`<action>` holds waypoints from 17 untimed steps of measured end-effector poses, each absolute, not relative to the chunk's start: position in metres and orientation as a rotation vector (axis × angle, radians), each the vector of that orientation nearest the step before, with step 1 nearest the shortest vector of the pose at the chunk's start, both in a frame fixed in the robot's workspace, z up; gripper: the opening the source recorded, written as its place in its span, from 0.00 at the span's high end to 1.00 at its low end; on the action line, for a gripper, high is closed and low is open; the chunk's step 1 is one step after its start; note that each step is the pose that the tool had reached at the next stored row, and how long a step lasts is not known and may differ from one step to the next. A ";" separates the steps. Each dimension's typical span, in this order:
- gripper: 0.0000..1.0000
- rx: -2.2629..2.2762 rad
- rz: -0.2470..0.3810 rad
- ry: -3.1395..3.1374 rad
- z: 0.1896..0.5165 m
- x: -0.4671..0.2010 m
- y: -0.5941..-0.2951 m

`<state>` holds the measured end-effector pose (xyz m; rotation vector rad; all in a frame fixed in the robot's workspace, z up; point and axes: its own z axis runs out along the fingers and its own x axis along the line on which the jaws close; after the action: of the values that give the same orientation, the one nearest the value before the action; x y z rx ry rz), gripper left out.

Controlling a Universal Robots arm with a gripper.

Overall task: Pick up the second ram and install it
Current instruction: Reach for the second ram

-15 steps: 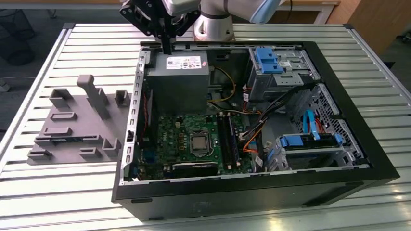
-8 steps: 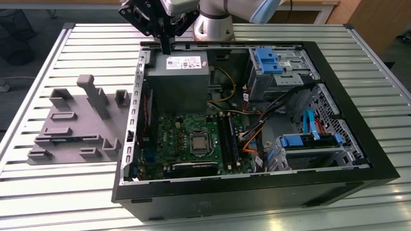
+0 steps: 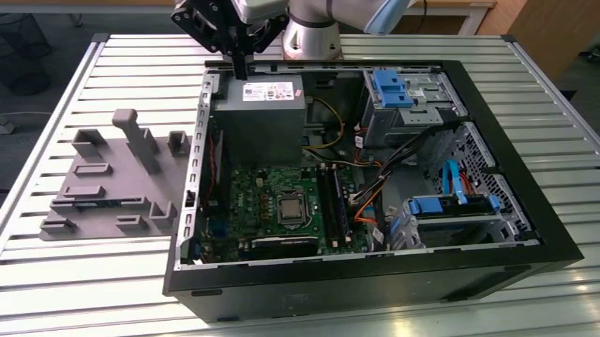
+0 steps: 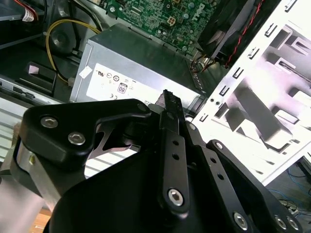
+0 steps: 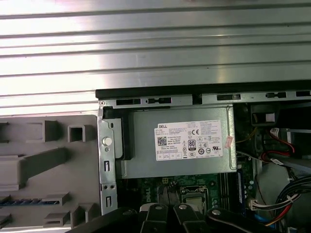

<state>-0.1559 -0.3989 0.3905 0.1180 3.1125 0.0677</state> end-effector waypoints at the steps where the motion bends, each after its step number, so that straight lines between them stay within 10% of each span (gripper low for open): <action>1: 0.89 0.118 0.068 3.112 0.390 -0.156 -0.399; 17: 0.89 0.118 0.068 3.112 0.390 -0.166 -0.399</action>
<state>-0.1658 -0.3989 0.3900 0.1180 3.1125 0.0676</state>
